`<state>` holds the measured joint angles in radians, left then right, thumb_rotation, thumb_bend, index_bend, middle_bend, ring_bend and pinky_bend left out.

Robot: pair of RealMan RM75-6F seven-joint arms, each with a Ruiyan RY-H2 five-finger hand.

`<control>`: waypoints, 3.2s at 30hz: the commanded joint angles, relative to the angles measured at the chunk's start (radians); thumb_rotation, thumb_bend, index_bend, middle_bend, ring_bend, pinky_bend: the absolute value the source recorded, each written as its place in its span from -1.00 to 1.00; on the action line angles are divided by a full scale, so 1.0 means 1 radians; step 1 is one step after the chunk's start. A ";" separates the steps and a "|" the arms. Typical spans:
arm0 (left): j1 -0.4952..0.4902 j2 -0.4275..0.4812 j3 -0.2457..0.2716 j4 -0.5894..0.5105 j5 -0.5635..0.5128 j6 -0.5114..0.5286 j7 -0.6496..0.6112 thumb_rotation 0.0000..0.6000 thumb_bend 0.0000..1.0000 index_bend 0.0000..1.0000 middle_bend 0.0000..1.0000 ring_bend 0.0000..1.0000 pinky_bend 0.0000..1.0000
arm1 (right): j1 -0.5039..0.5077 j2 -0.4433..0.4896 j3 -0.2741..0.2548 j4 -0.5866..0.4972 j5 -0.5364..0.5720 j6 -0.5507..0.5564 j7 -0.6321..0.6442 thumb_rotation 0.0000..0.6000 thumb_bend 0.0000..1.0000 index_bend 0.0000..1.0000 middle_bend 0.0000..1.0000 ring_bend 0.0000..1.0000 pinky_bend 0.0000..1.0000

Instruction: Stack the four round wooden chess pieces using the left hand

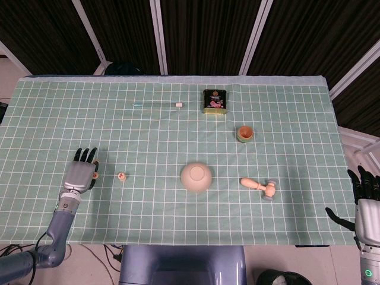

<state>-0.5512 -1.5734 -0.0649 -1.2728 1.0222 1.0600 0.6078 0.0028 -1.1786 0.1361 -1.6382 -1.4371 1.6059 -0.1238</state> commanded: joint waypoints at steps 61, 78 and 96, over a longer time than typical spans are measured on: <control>-0.084 -0.017 -0.018 -0.234 -0.012 0.072 0.200 1.00 -0.39 -0.12 -1.00 -1.00 -1.00 | -0.002 -0.001 0.009 0.004 0.009 0.006 0.008 1.00 -0.53 -0.76 -0.97 -1.00 -1.00; -0.046 0.037 -0.025 -0.181 -0.020 0.089 0.114 1.00 -0.39 -0.19 -1.00 -1.00 -1.00 | -0.004 -0.003 0.007 0.009 0.002 0.012 0.011 1.00 -0.53 -0.76 -0.97 -1.00 -1.00; -0.056 -0.016 -0.061 0.090 -0.064 -0.034 -0.024 1.00 -0.39 -0.19 -1.00 -1.00 -1.00 | -0.002 -0.011 0.008 0.004 0.004 0.013 -0.009 1.00 -0.54 -0.76 -0.97 -1.00 -1.00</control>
<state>-0.6055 -1.5827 -0.1229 -1.1942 0.9596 1.0320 0.5903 0.0005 -1.1899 0.1447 -1.6337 -1.4327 1.6191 -0.1331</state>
